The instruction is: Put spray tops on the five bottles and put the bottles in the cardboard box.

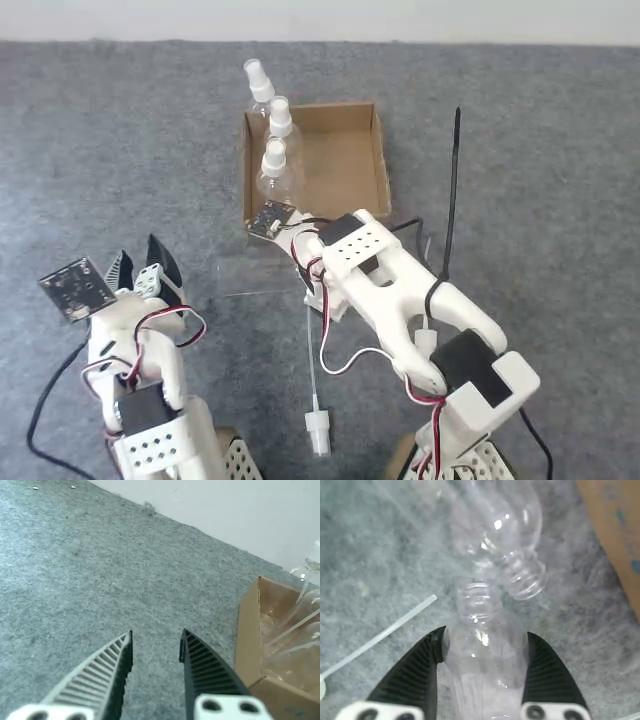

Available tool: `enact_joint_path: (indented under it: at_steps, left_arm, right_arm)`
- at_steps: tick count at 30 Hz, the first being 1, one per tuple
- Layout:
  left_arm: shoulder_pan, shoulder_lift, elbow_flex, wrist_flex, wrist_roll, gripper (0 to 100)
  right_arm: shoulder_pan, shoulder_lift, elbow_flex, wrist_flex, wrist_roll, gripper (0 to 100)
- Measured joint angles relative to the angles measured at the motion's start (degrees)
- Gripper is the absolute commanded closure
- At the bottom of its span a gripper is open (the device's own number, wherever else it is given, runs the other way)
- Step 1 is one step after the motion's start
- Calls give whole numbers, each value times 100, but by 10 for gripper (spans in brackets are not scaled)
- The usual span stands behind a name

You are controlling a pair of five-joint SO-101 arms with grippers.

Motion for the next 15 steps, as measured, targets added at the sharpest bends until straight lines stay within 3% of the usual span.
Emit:
enact_joint_path:
  at_steps: [4,15]
  left_arm:
    - [0,0,0,0,0,855]
    - [0,0,0,0,0,855]
  right_arm:
    - [-9,0,0,132,193,765]
    - [-9,26,0,273,1160,757]
